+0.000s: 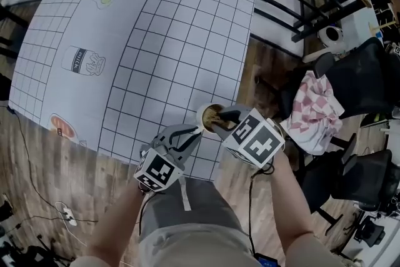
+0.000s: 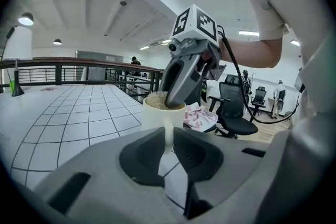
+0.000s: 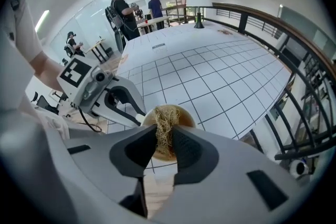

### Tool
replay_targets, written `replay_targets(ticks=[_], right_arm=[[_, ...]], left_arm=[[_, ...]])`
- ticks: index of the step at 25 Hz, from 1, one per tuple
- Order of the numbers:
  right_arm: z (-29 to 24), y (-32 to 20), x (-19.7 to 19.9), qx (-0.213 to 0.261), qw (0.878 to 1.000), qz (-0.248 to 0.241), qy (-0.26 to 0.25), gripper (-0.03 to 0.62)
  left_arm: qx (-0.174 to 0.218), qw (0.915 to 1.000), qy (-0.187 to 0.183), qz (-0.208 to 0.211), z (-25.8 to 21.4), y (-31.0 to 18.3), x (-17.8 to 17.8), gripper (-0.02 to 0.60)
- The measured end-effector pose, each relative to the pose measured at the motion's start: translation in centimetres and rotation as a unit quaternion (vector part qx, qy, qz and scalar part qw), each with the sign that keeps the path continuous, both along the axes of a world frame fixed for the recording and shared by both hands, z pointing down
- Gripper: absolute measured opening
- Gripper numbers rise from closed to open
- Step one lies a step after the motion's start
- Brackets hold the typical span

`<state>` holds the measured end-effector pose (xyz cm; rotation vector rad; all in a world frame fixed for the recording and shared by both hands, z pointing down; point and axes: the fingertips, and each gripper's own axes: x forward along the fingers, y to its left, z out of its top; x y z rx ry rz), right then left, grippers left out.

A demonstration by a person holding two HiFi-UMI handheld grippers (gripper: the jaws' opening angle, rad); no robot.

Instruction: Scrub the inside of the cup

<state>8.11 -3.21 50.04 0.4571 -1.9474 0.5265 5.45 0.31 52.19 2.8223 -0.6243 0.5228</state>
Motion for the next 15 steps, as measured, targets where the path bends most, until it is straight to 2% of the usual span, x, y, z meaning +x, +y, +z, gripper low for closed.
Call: replay_targets(ticks=[3,6,10,15], right_arm=[[-2.4,-0.3,0.3,0.005,0.998,0.037,-0.052,0.087],[-5.9,-1.8,0.5,0.047,0.989,0.087,-0.107,0.089],[-10.4,-2.2,1.4,0.113,0.979,0.119,-0.118,0.089],[-16.2,-1.9,1.3,0.181,0.960,0.146,-0.155,0.091]], left_arm=[[-0.011,0.9999,-0.005,-0.002,0.0,-0.1,-0.1,0.060],[-0.029,0.9993,-0.023,-0.009,0.2,-0.6,-0.1,0.060],[-0.037,0.9976,-0.054,-0.022,-0.9,0.1,-0.1,0.063],[-0.023,0.9964,-0.056,-0.060,-4.6,0.0,-2.5,0.066]])
